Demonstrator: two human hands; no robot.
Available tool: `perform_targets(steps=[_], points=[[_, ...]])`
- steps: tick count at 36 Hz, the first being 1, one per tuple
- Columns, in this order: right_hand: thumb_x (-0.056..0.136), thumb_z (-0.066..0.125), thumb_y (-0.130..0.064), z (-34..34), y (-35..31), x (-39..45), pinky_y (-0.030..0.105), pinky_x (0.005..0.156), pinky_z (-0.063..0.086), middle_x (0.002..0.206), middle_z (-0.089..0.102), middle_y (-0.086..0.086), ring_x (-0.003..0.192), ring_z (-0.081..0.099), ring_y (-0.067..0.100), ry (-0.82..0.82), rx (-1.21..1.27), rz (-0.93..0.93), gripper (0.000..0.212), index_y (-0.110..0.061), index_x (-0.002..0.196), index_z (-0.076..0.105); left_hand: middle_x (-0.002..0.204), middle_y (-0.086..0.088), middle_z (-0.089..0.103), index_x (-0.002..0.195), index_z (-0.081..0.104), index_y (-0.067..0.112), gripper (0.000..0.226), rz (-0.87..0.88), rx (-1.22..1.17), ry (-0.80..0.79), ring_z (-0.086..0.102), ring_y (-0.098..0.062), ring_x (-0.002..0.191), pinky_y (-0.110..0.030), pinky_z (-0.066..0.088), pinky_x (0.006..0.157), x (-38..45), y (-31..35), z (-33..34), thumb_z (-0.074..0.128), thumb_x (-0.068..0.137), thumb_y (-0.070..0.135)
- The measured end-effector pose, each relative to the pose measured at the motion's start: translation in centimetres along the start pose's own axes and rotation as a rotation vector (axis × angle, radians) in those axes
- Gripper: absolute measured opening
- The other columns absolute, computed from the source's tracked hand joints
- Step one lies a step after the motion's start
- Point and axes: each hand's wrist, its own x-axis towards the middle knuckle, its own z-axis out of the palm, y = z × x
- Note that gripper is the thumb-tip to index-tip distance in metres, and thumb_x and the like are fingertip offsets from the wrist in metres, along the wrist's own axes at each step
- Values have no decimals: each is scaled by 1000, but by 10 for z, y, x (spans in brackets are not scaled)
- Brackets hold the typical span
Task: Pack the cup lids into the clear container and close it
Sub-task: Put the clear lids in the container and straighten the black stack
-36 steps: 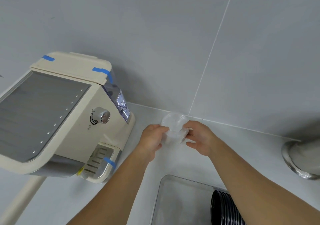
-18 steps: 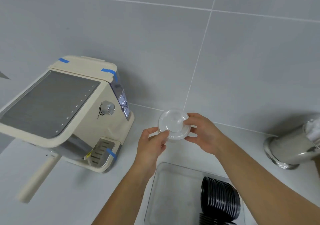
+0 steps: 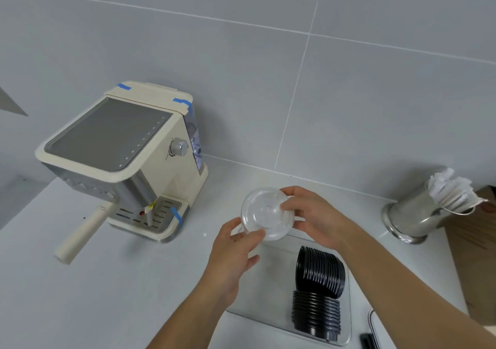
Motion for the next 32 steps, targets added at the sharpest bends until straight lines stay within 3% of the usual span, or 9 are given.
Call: perform_targets(steps=[5,10,16,20,22,25,29,32], points=[[82,64,-9,4,10,-13,28,77,51,101,71,4,92,67,18,6,-94,26,26,-14,108,68,116,1,60,126,48,31,57,-71,5,8,60,-17,109,-32,52,90,-21,-15,-1,80,78,30],[84,63,-7,8,25,-20,27,82,52,105,72,4,94,67,16,-3,-149,56,26,-13,109,69,123,-4,62,131,55,24,50,-156,-30,-1,62,-17,111,-34,52,97,-37,-29,-6,74,85,27],[83,61,-7,12,45,-21,36,96,50,106,71,6,96,64,18,14,-174,103,27,-14,107,69,122,-1,64,127,59,20,35,-225,-90,-24,60,-11,111,-33,47,103,-45,-41,-6,64,92,21],[79,59,-5,16,57,-18,32,83,53,101,71,4,92,65,17,25,-130,170,32,-13,108,71,113,2,62,116,60,20,23,-297,-135,-7,58,-9,103,-32,44,101,-42,-50,-3,61,94,15],[78,58,-5,19,64,-14,32,81,52,103,69,5,94,63,19,49,-89,211,35,-12,110,70,113,-1,60,120,58,15,26,-344,-168,24,55,-16,112,-33,43,103,-38,-54,-4,62,94,13],[78,57,-4,23,73,-7,38,94,49,111,63,8,103,58,23,102,-37,253,37,-10,113,68,119,-6,56,122,52,12,30,-373,-178,91,49,-21,118,-36,41,103,-30,-52,-3,61,94,12],[77,54,-6,29,81,1,36,87,47,105,58,7,96,53,24,147,3,301,24,-15,96,66,142,-14,47,142,45,6,50,-406,-174,138,46,-26,131,-38,39,109,-18,-50,-4,59,95,13],[77,54,-8,31,84,7,35,81,46,104,60,8,93,56,25,169,44,346,28,-12,103,65,149,-15,42,146,41,7,54,-423,-177,133,42,-26,136,-38,36,111,-13,-49,-2,58,95,14]])
